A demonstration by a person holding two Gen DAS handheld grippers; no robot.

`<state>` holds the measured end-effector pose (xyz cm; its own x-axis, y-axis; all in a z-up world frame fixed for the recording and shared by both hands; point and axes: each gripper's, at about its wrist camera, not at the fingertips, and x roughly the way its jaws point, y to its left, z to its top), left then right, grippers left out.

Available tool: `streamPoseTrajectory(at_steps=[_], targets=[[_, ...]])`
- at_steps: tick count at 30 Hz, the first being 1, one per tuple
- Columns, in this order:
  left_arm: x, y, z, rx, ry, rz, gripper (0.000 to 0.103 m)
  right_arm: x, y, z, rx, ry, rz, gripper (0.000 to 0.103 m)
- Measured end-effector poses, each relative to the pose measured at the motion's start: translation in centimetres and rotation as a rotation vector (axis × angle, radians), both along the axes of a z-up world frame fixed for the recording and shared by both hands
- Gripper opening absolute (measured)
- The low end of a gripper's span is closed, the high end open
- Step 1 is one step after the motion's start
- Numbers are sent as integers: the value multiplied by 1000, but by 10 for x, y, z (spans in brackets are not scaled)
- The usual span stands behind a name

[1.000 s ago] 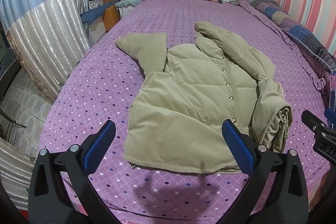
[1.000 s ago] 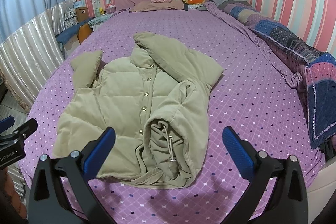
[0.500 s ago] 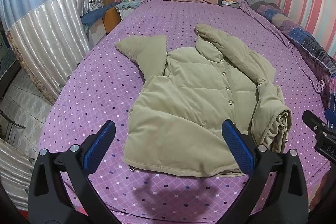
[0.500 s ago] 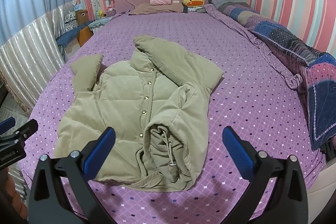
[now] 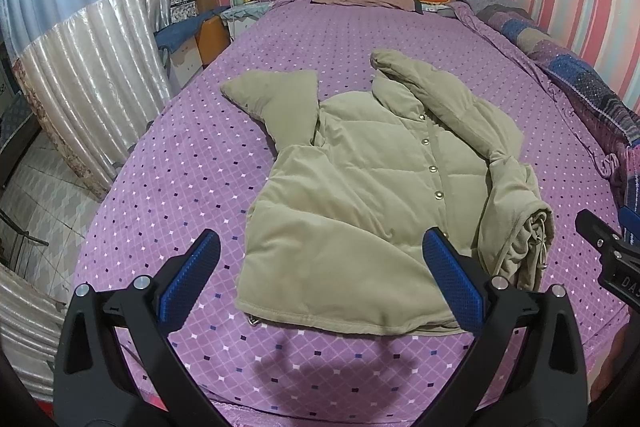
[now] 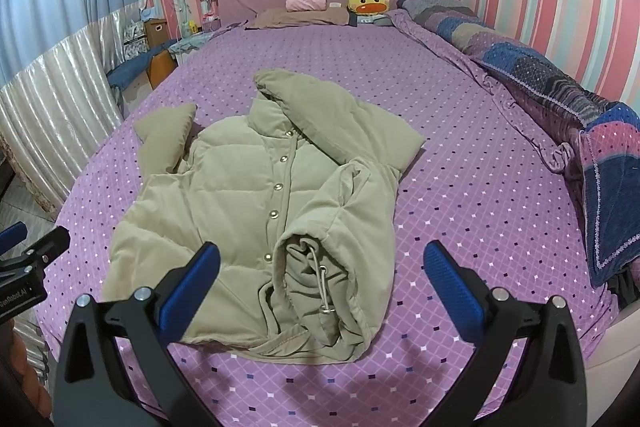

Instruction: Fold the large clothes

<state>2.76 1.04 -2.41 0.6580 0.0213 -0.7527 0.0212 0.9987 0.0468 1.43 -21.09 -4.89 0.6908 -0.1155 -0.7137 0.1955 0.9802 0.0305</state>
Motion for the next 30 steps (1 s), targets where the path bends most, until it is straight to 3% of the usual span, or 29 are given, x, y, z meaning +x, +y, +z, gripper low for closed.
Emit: streamPoseTrajectory(at_steps=[21,30], targets=[[14,8,-12,-11,34,11,100,8,3,-4,-15,20,3,101],[19,9,-15,-18,31,18,100,12,2,-3,1,-11,18,101]])
